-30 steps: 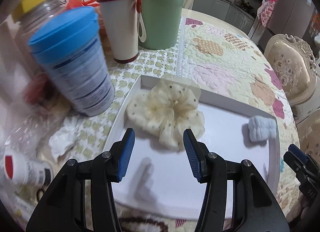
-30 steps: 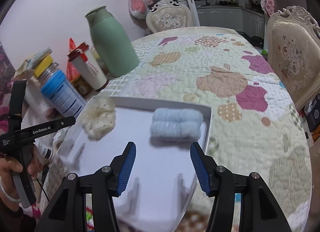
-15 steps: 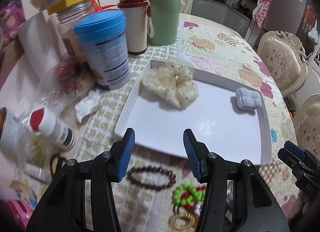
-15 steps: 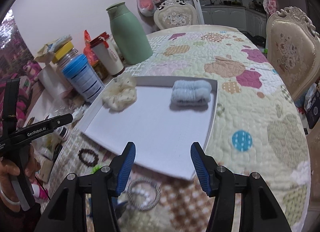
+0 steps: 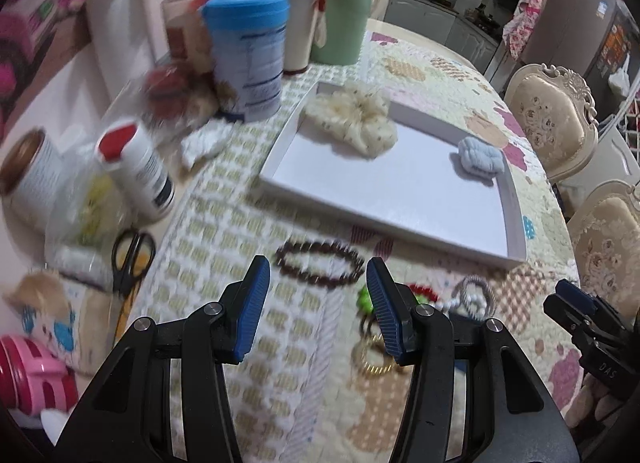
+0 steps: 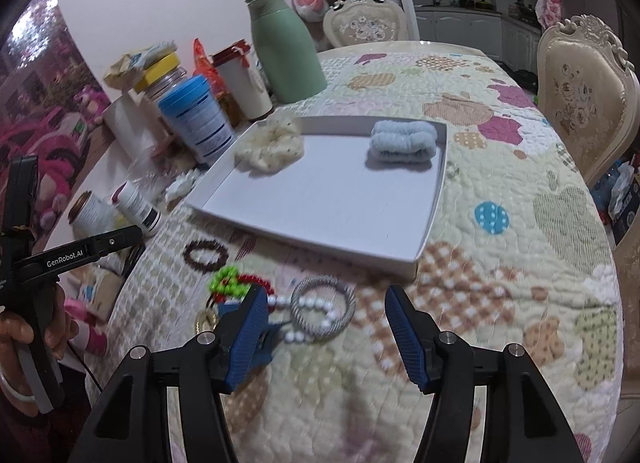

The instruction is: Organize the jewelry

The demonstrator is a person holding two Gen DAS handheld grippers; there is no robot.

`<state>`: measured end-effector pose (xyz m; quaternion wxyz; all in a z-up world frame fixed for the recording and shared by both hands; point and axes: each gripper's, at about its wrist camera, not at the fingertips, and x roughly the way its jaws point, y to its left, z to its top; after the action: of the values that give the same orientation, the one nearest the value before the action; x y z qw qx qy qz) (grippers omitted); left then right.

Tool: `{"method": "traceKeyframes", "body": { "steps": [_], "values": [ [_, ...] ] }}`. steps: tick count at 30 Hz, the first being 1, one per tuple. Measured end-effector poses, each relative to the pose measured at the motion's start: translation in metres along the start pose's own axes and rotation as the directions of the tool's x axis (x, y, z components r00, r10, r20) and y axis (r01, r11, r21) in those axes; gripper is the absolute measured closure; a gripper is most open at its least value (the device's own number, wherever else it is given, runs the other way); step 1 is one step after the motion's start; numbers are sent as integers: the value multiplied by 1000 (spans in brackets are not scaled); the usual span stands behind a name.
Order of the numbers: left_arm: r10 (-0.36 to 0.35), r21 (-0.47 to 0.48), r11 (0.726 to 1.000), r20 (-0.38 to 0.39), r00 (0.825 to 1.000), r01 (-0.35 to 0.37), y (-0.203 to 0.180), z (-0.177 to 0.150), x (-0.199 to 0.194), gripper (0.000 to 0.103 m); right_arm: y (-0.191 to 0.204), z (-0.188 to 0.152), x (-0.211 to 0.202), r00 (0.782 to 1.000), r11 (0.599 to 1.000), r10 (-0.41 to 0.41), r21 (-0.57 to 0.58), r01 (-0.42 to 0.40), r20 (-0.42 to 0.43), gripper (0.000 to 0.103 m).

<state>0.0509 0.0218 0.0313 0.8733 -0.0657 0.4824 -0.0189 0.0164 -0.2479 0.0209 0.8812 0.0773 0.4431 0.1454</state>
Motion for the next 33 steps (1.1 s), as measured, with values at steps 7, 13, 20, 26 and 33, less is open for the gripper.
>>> {"method": "traceKeyframes", "body": {
  "steps": [7, 13, 20, 26, 33],
  "values": [
    [-12, -24, 1000, -44, 999, 11, 14, -31, -1, 53, 10, -22, -7, 999, 999, 32, -13, -33, -28, 44],
    [-24, -64, 998, -87, 996, 19, 21, -44, 8, 53, 27, -31, 3, 991, 992, 121, 39, -119, -54, 35],
    [-33, -61, 998, -83, 996, 28, 21, -46, 7, 53, 58, -28, 35, 991, 996, 88, 17, -87, -98, 35],
    [-29, -57, 998, -91, 995, 24, 21, -47, 9, 53, 52, -29, 56, 985, 993, 117, 49, -112, -130, 62],
    [-29, -72, 997, -109, 994, 21, 23, -44, 20, 53, 38, -32, 42, 984, 990, 137, 1, -138, -112, 85]
  ]
}}
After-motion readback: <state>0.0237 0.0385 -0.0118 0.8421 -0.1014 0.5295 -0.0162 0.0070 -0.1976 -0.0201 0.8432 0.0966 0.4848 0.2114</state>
